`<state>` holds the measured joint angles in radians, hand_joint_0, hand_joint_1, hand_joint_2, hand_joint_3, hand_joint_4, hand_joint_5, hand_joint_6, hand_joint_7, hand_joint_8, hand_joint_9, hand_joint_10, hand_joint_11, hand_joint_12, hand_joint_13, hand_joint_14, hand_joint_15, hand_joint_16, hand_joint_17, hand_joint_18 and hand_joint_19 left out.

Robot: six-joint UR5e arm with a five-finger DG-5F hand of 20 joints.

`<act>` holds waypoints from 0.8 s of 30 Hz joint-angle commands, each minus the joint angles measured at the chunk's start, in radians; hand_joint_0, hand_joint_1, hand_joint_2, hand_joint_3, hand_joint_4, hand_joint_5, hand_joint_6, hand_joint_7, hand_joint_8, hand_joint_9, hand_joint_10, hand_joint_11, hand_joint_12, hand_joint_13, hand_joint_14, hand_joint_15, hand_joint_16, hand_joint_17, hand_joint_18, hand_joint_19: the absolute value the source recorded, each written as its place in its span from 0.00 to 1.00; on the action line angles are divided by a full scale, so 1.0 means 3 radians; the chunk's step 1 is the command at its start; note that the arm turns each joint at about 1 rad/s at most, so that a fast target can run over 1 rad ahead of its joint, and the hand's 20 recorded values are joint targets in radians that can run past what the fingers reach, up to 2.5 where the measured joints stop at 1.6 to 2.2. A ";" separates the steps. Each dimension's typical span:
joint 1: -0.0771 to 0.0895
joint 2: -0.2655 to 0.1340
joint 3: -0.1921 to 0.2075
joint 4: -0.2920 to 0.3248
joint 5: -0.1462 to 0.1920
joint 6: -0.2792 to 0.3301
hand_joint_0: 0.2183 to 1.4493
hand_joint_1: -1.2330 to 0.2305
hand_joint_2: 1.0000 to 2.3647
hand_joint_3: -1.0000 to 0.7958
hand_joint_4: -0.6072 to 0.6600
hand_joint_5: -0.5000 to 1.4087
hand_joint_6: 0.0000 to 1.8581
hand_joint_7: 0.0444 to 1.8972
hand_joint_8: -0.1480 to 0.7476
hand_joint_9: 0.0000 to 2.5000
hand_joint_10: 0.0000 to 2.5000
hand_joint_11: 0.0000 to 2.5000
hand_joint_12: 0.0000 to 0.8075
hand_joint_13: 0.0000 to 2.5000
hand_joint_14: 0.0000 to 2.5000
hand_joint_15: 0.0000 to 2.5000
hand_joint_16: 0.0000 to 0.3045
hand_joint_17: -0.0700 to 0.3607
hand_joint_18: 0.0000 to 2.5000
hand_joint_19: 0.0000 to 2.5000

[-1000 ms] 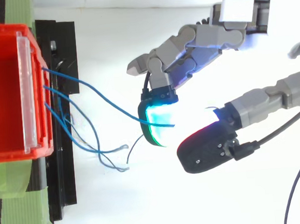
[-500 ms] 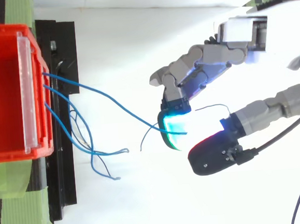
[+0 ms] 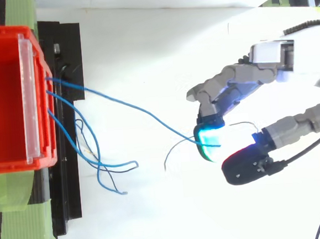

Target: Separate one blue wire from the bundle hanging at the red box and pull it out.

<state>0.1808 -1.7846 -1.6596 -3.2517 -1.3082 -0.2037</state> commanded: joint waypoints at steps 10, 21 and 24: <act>0.0164 0.0299 -0.0553 0.0234 0.0311 0.0275 0.30 0.26 0.01 0.53 0.42 0.21 0.46 0.61 0.54 0.28 0.00 0.14 0.54 0.09 0.00 0.09 0.20 0.49 0.19 0.10; 0.0338 0.0442 -0.0921 0.0408 0.0541 0.0521 0.30 0.26 0.01 0.53 0.42 0.21 0.46 0.60 0.53 0.28 0.00 0.14 0.54 0.09 0.00 0.09 0.20 0.49 0.19 0.11; 0.0389 0.0467 -0.1054 0.0536 0.0587 0.0618 0.30 0.26 0.01 0.53 0.42 0.21 0.46 0.61 0.54 0.28 0.00 0.14 0.54 0.09 0.00 0.09 0.20 0.49 0.19 0.11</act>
<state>0.2841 -1.6517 -1.9409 -3.1220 -1.1453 -0.0427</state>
